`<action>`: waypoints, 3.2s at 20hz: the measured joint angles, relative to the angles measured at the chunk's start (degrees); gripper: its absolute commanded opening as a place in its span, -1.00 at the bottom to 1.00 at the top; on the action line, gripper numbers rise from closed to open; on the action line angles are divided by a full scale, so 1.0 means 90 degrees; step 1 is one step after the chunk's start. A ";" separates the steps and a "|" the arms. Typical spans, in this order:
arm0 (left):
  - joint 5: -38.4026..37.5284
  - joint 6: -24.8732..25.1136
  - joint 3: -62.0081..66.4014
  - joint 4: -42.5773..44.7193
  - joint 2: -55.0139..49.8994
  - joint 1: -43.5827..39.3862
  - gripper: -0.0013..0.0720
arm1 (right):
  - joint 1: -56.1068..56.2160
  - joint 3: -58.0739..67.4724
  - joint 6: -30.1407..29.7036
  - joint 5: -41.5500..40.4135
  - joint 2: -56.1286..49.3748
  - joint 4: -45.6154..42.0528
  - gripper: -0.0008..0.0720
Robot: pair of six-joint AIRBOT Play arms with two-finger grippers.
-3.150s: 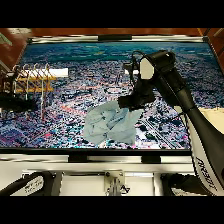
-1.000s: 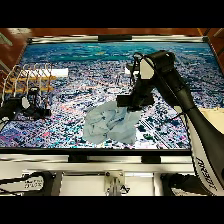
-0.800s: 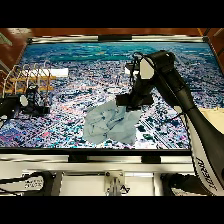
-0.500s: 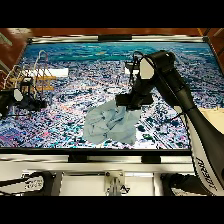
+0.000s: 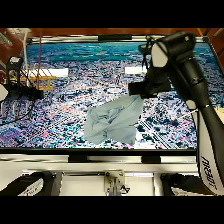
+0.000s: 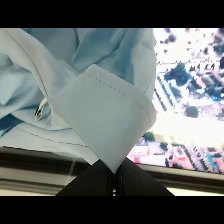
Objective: Fold the shirts.
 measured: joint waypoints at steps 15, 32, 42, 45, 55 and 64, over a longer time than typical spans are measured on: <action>-0.3587 0.1491 -0.0476 -0.1710 0.1872 -0.2803 -0.82 | -0.0561 0.0668 -0.0631 0.0010 -0.0114 -0.0525 -0.78; -0.2237 0.2737 -0.2455 -0.1792 0.2319 -0.2897 -0.83 | 0.0138 0.0668 -0.1484 0.0010 -0.0134 -0.0940 -0.78; -0.2096 0.2958 -0.2499 -0.1848 0.2212 -0.3174 -0.83 | 0.0493 0.0675 -0.1523 0.0010 -0.0124 -0.1642 -0.78; -0.1870 0.2856 -0.2501 -0.1921 0.1919 -0.3215 -0.83 | 0.0542 0.0682 -0.1528 0.0010 -0.0049 -0.1620 -0.78; -0.0610 0.2198 -0.2446 -0.2399 0.1076 -0.3305 -0.83 | 0.1299 0.0682 -0.1503 0.0002 0.0291 -0.1914 -0.78; -0.1389 0.1603 -0.2358 -0.1562 0.1919 -0.3315 -0.83 | 0.1406 0.0685 -0.1377 0.0000 0.0323 -0.2718 -0.78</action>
